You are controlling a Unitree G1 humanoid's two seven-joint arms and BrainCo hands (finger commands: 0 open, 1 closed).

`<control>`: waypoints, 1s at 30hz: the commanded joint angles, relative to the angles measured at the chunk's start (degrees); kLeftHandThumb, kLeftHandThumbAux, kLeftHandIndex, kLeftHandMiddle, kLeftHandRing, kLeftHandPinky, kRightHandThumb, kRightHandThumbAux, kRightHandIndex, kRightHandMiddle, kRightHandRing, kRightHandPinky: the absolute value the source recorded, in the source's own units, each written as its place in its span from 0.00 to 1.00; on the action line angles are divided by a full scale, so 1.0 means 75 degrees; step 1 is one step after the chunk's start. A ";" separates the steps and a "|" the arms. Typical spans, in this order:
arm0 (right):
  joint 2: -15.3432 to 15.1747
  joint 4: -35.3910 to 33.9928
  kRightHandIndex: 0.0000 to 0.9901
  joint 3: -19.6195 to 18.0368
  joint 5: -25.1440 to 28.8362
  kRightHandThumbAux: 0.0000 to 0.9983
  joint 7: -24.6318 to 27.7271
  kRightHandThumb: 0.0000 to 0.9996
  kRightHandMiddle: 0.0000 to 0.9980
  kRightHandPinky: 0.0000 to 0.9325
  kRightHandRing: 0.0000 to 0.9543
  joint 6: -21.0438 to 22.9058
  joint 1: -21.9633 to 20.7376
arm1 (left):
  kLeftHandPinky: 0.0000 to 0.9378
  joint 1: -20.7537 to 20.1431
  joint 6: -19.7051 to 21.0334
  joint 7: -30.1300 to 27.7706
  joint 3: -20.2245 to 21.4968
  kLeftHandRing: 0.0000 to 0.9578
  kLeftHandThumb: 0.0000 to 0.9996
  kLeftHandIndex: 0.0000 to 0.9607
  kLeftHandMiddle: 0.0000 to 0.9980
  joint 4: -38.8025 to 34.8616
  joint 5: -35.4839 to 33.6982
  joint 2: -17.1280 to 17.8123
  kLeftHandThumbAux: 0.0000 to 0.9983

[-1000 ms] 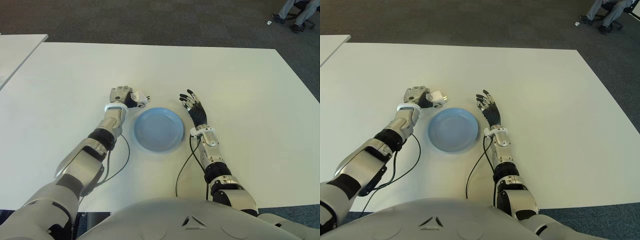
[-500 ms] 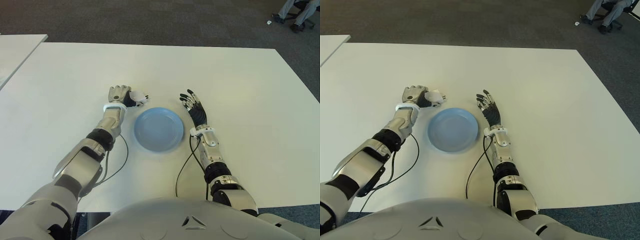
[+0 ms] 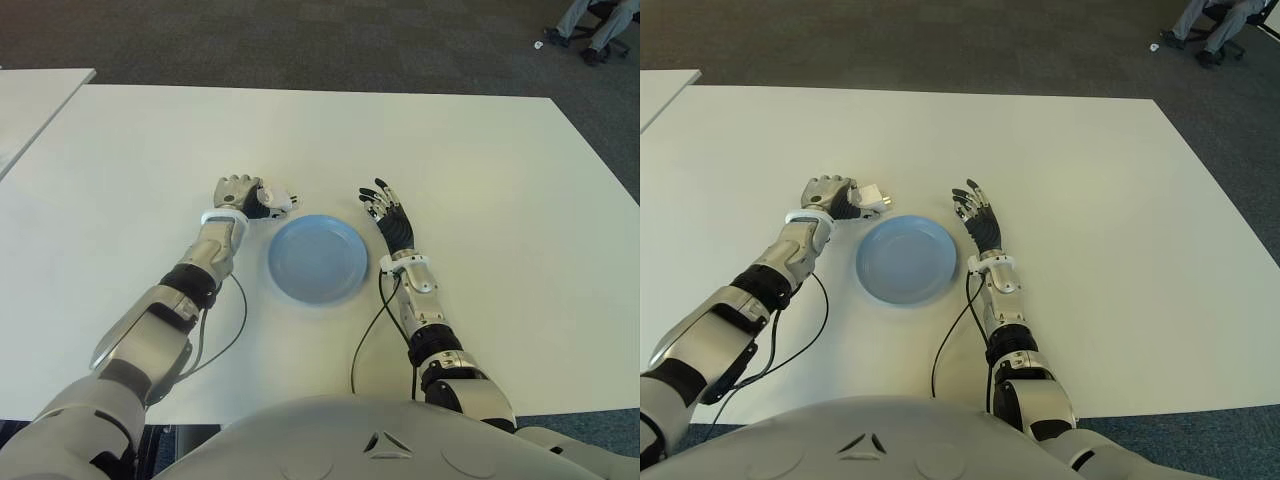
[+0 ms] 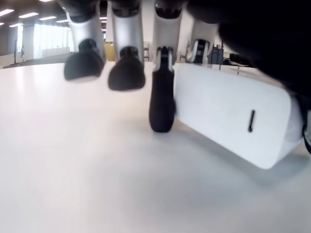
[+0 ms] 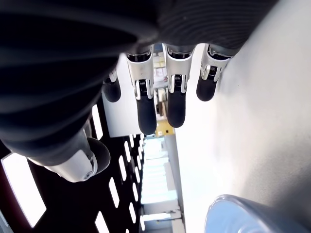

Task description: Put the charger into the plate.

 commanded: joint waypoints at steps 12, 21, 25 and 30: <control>0.0030 0.0181 0.05 -0.0005 0.0008 0.63 -0.0091 0.00 0.25 0.06 0.20 0.0193 0.0081 | 0.90 0.0580 -0.0335 -0.0256 0.0467 0.89 0.75 0.46 0.85 -0.1159 -0.0290 0.0489 0.70; 0.0028 0.0168 0.04 0.0004 0.0014 0.63 -0.0077 0.00 0.25 0.06 0.20 0.0248 0.0076 | 0.88 0.1244 -0.0304 -0.0566 0.1100 0.88 0.75 0.46 0.85 -0.3213 -0.0538 0.0789 0.70; 0.0023 0.0171 0.04 0.0005 0.0020 0.63 -0.0069 0.00 0.25 0.06 0.21 0.0283 0.0061 | 0.88 0.1544 -0.0293 -0.0692 0.1393 0.89 0.75 0.46 0.86 -0.4135 -0.0661 0.0850 0.70; 0.0023 0.0192 0.04 -0.0005 0.0047 0.65 -0.0047 0.00 0.26 0.06 0.21 0.0328 0.0037 | 0.88 0.1811 -0.0157 -0.0855 0.1657 0.89 0.75 0.46 0.86 -0.5047 -0.0695 0.0802 0.70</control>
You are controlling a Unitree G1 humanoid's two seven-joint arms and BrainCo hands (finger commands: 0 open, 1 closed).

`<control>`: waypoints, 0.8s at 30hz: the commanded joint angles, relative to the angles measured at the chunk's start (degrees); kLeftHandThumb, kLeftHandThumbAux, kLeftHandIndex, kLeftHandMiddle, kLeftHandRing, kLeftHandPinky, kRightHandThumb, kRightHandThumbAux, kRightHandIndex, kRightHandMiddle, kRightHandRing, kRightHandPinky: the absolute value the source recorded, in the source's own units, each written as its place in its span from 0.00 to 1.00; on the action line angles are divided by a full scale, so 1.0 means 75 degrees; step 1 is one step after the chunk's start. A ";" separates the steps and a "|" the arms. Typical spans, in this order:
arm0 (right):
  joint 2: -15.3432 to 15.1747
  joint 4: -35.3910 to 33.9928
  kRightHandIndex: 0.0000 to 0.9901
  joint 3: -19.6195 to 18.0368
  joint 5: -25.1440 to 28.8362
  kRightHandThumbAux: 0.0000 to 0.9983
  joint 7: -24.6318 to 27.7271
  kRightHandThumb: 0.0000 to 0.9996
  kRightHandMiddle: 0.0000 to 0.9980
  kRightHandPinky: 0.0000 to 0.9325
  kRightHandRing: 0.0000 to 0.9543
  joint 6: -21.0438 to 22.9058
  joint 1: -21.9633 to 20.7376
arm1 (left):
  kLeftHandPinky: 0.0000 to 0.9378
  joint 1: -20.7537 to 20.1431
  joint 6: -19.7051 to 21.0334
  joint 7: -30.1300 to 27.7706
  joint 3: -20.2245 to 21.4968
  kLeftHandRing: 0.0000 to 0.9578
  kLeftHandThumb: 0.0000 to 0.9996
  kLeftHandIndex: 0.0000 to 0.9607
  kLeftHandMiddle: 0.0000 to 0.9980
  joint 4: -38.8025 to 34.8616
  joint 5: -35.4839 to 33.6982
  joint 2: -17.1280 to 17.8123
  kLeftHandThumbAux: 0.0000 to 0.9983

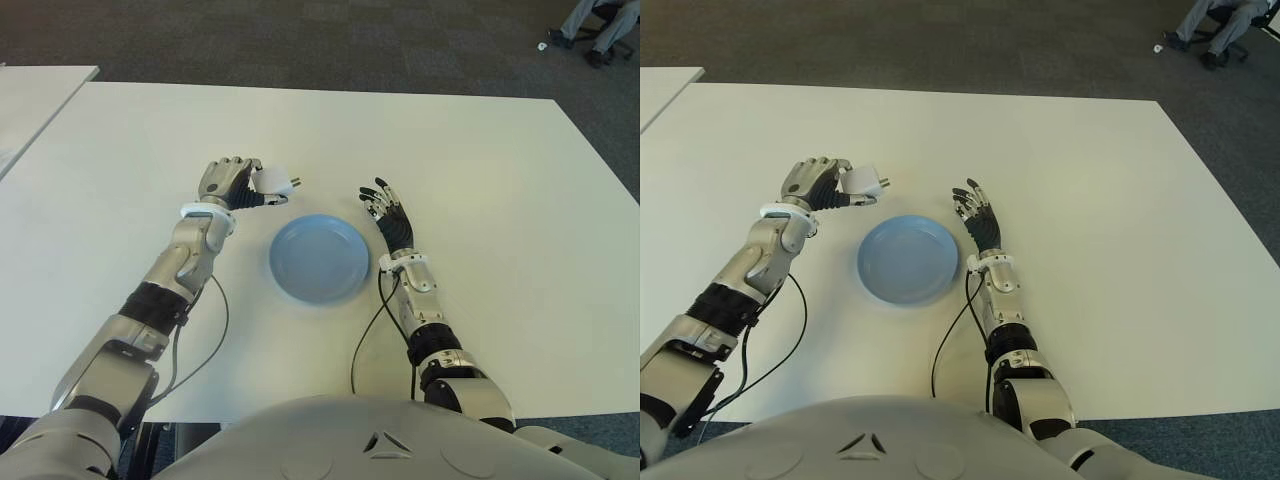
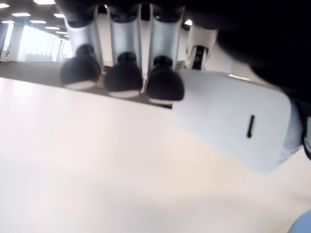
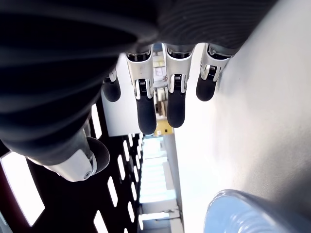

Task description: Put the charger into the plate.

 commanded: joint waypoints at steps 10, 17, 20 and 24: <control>0.0029 0.0363 0.05 -0.0037 0.0049 0.65 -0.0039 0.00 0.26 0.07 0.22 0.0232 -0.0017 | 0.89 0.0586 -0.0098 -0.0265 0.0315 0.89 0.75 0.46 0.86 -0.1162 -0.0013 -0.0093 0.70; 0.0048 0.0432 0.05 -0.0030 0.0029 0.64 -0.0089 0.00 0.26 0.06 0.21 0.0192 -0.0048 | 0.90 0.0671 -0.0406 -0.0104 0.0321 0.90 0.75 0.46 0.87 -0.1178 0.0085 -0.0107 0.70; 0.0053 0.0445 0.05 -0.0033 0.0033 0.63 -0.0104 0.00 0.26 0.05 0.21 0.0192 -0.0054 | 0.90 0.0713 -0.0530 -0.0061 0.0329 0.90 0.75 0.46 0.87 -0.1186 0.0103 -0.0127 0.70; 0.0041 0.0453 0.05 -0.0024 0.0033 0.63 -0.0074 0.00 0.26 0.06 0.21 0.0172 -0.0055 | 0.91 0.0867 -0.0715 -0.0096 0.0309 0.90 0.75 0.46 0.87 -0.1327 0.0065 -0.0160 0.70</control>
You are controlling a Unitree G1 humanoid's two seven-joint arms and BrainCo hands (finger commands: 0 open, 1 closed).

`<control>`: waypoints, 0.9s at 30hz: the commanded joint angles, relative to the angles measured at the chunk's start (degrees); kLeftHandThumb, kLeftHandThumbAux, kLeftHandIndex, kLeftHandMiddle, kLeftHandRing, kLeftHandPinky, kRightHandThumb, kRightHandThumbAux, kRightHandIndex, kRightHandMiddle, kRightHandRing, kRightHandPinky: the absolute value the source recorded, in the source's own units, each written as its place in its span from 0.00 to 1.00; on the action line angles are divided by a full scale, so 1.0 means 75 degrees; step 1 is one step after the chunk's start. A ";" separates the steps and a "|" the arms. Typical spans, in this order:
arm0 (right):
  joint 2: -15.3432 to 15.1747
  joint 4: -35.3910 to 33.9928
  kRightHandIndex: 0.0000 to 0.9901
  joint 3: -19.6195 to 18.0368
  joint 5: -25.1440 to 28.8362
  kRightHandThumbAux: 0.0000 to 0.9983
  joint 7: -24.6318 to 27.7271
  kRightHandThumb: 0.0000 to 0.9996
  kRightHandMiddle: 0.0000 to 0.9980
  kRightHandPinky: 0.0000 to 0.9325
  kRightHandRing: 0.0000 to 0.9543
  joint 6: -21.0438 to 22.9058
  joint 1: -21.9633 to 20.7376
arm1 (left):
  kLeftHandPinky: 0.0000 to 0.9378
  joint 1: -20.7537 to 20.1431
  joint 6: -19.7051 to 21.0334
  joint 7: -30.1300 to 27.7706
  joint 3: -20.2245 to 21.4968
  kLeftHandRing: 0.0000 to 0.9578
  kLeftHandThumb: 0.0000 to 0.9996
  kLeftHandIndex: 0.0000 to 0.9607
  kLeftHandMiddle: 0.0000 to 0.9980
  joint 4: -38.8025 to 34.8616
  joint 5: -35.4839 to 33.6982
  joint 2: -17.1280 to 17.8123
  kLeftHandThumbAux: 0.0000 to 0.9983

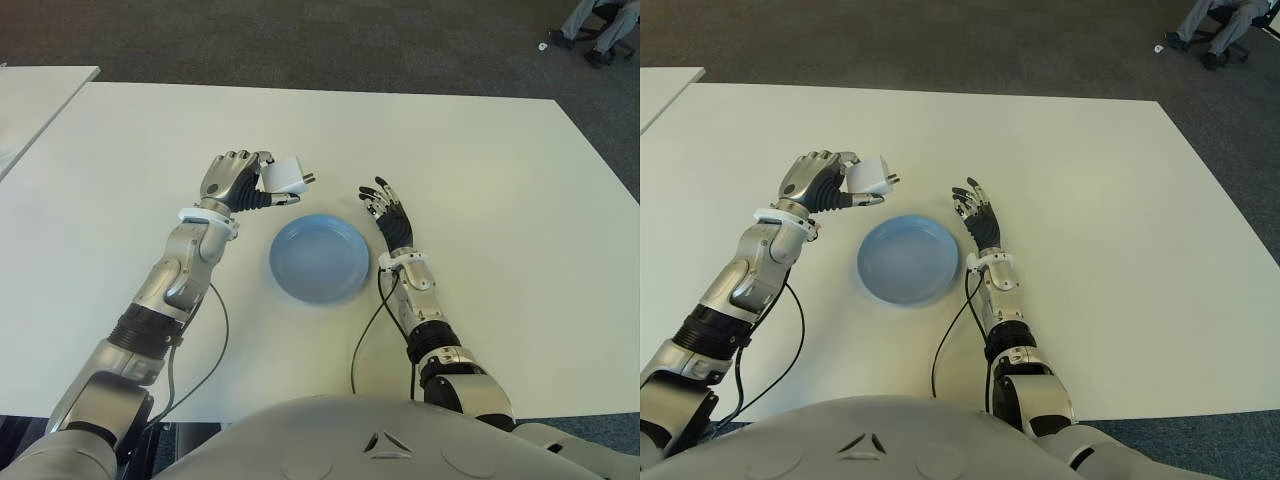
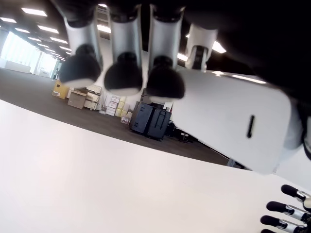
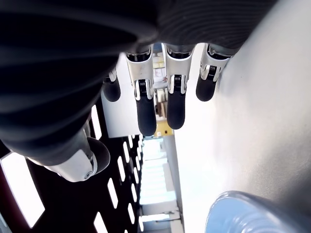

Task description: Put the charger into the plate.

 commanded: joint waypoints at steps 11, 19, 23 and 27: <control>0.0014 0.0370 0.04 -0.0053 0.0063 0.65 0.0029 0.00 0.26 0.04 0.21 0.0098 0.0003 | 0.89 0.0705 -0.0701 0.0273 -0.0708 0.90 0.75 0.46 0.87 0.0236 0.0416 -0.0490 0.70; -0.0019 0.0540 0.04 -0.0100 0.0025 0.63 -0.0121 0.00 0.25 0.04 0.20 0.0052 -0.0093 | 0.91 0.0523 -0.1416 0.0982 -0.1392 0.90 0.75 0.46 0.87 0.1907 0.0802 -0.0737 0.70; -0.0020 0.0578 0.05 -0.0124 0.0054 0.63 -0.0104 0.00 0.25 0.07 0.20 0.0036 -0.0109 | 0.90 0.0397 -0.1731 0.1130 -0.1544 0.90 0.75 0.46 0.87 0.2341 0.0909 -0.0727 0.70; -0.0016 0.0598 0.05 -0.0141 0.0068 0.63 -0.0079 0.00 0.25 0.07 0.20 0.0011 -0.0113 | 0.88 0.0309 -0.1828 0.1215 -0.1577 0.90 0.75 0.46 0.86 0.2481 0.0979 -0.0758 0.70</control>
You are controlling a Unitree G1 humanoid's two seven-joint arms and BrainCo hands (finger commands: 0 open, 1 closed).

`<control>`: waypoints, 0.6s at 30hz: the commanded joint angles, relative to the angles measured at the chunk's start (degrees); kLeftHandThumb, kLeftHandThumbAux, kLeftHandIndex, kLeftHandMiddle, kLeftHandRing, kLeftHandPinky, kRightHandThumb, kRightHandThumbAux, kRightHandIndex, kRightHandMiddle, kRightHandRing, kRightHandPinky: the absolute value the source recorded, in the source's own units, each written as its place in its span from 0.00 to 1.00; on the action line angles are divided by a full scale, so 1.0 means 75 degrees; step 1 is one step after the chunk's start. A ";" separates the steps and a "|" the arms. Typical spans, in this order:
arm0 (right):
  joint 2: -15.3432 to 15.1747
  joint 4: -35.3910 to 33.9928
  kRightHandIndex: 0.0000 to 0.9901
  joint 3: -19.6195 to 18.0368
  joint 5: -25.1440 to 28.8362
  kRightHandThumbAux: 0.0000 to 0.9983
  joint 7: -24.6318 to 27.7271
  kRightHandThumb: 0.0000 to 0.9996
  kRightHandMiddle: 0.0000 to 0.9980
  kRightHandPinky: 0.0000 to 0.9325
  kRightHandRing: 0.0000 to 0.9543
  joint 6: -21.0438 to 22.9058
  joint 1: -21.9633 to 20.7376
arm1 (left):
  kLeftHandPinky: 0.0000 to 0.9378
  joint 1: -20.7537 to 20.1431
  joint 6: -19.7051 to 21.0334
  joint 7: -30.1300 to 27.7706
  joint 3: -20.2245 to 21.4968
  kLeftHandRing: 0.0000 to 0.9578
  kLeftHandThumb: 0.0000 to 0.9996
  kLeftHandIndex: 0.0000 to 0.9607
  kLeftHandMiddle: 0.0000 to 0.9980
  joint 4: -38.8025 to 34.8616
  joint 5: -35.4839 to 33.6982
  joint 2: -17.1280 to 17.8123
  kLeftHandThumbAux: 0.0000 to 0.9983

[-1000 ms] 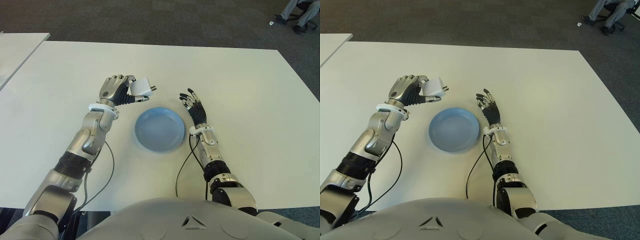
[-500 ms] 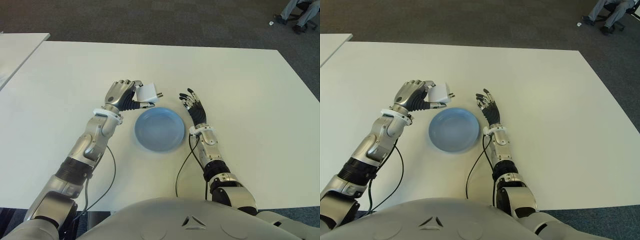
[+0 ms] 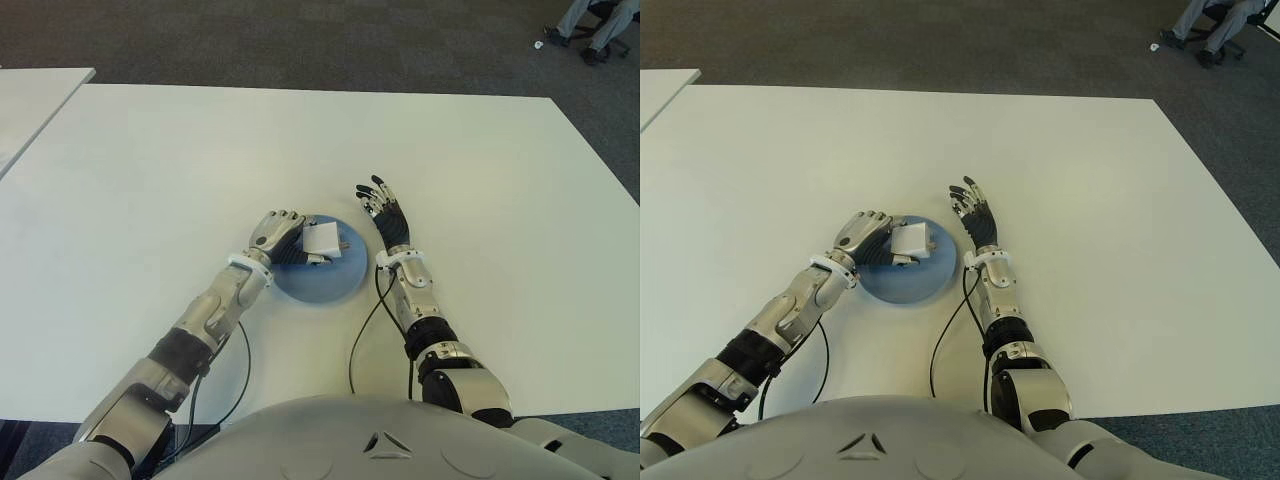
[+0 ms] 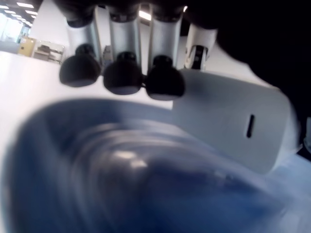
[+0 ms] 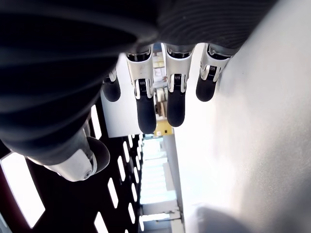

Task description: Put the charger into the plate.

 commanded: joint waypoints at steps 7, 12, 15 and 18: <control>0.0038 0.0246 0.05 -0.0082 0.0054 0.64 -0.0030 0.00 0.25 0.06 0.21 0.0091 0.0120 | 0.88 -0.0280 -0.0241 0.0207 -0.0076 0.89 0.75 0.46 0.86 0.0494 0.0104 -0.0019 0.70; 0.0069 0.0250 0.05 -0.0092 0.0068 0.65 -0.0003 0.00 0.26 0.05 0.21 0.0058 0.0138 | 0.79 -0.0455 -0.0320 -0.0433 -0.0078 0.81 0.73 0.45 0.77 0.0904 -0.0273 -0.0082 0.70; 0.0100 0.0228 0.05 -0.0098 0.0076 0.65 -0.0007 0.00 0.27 0.05 0.22 0.0058 0.0139 | 0.50 -0.0576 -0.0235 -0.1571 -0.0286 0.49 0.55 0.24 0.42 0.0928 -0.0376 0.0120 0.53; 0.0120 0.0205 0.06 -0.0099 0.0072 0.66 -0.0011 0.00 0.28 0.05 0.22 0.0063 0.0142 | 0.19 -0.0633 -0.0142 -0.2255 -0.0405 0.16 0.41 0.08 0.14 0.0815 -0.0323 0.0279 0.39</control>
